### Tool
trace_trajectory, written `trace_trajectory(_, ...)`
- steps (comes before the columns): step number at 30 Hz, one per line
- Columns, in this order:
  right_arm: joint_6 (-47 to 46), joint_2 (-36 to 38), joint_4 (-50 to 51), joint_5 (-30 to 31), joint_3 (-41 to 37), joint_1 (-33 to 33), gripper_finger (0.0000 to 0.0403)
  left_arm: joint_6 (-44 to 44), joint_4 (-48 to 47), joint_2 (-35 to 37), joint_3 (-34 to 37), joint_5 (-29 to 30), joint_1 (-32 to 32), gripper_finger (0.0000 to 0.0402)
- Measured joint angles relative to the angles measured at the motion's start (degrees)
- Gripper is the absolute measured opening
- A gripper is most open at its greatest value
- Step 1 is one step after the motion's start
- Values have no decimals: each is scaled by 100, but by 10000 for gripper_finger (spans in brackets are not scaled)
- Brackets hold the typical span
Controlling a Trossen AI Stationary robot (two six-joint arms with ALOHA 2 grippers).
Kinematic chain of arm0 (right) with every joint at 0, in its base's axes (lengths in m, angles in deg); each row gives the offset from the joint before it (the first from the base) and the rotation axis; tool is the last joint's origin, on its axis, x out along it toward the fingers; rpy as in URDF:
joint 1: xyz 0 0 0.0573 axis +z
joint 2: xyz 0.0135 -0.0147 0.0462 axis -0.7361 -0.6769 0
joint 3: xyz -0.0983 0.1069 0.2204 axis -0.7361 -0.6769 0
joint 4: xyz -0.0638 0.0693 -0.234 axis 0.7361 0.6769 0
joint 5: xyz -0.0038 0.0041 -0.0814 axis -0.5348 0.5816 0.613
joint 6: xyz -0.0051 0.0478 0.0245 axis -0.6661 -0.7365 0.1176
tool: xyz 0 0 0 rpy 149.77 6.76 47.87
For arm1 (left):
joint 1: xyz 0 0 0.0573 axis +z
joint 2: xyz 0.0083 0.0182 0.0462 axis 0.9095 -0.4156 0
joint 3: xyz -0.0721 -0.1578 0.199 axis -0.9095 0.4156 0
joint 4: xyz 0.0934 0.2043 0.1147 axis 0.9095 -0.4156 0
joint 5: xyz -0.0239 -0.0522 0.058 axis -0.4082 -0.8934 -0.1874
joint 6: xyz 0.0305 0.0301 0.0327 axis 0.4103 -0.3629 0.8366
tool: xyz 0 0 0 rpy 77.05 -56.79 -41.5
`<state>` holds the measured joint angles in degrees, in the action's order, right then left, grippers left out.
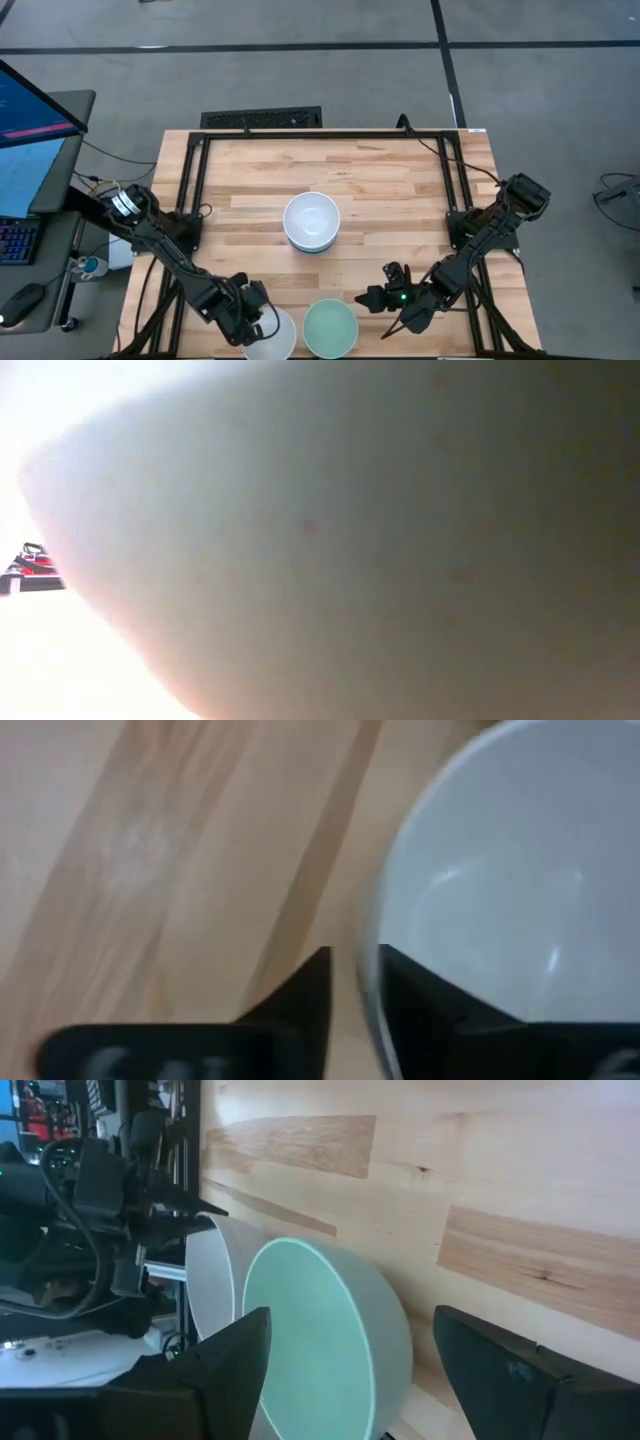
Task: Nest bowls inside each other
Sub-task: Stack the white bowl on the white bowl
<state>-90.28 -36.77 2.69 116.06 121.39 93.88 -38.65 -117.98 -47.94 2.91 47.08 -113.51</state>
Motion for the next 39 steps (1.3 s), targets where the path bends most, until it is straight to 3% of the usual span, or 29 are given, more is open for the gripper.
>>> trace_trajectory(3,-2,1,49,-4,0,0,302,65,9,0,0,-64,110,16)
trace_trajectory(11,-5,1,79,-10,0,0,302,345,-352,367,-495,-668,529,2)
trace_trajectory(15,0,1,140,-10,0,0,302,784,-1608,869,-1581,-408,974,1)
trace_trajectory(20,-7,1,232,1,0,0,302,1815,-3379,1086,-3506,244,1987,1)
trace_trajectory(23,-10,1,247,5,0,0,302,2656,-3933,975,-4529,409,2810,1)
trace_trajectory(27,-11,1,203,88,0,-10,302,3523,-4327,670,-5324,196,3940,0)
trace_trajectory(33,-59,1,111,341,0,-11,302,4246,-4555,128,-5530,-463,4866,0)
trace_trajectory(39,-59,1,55,530,0,-11,302,4570,-4934,-306,-5523,-640,4938,0)
